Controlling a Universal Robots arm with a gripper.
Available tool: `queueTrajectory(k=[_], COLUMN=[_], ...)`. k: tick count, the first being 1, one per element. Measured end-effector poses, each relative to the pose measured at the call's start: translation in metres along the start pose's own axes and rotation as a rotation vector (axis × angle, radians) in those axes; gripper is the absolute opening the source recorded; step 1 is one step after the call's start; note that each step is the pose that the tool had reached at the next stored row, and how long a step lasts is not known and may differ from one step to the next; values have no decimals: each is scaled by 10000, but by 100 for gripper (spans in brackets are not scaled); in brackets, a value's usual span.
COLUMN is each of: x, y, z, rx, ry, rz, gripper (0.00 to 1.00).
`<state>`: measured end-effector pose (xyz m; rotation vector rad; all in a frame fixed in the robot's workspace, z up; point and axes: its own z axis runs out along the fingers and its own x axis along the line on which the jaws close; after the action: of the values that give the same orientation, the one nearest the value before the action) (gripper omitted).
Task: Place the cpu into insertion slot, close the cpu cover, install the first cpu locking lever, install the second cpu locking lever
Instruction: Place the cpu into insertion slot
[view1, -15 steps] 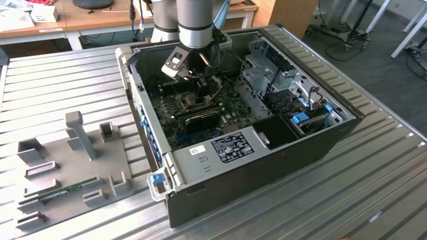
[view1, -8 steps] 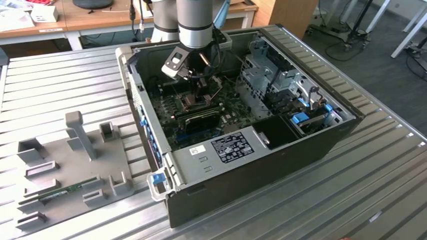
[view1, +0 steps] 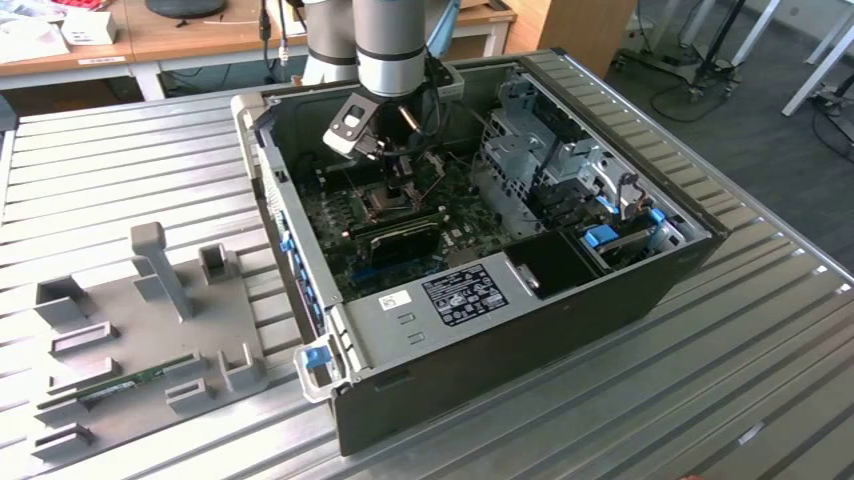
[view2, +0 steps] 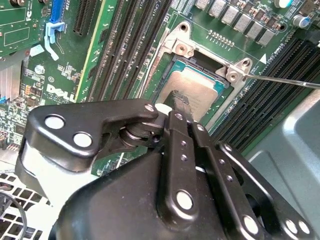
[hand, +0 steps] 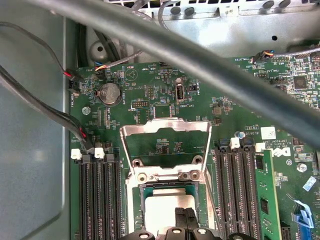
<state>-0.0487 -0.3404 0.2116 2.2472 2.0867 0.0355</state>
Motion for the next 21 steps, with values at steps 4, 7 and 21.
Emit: queueTrajectory(k=[4,7,21], x=[2,2,70], y=[0,0,-5], z=[1,0,3], rx=[-1,16,14], ry=[-33,-148,-154], rz=[-1,-11,-11], gripper=[11,11,11])
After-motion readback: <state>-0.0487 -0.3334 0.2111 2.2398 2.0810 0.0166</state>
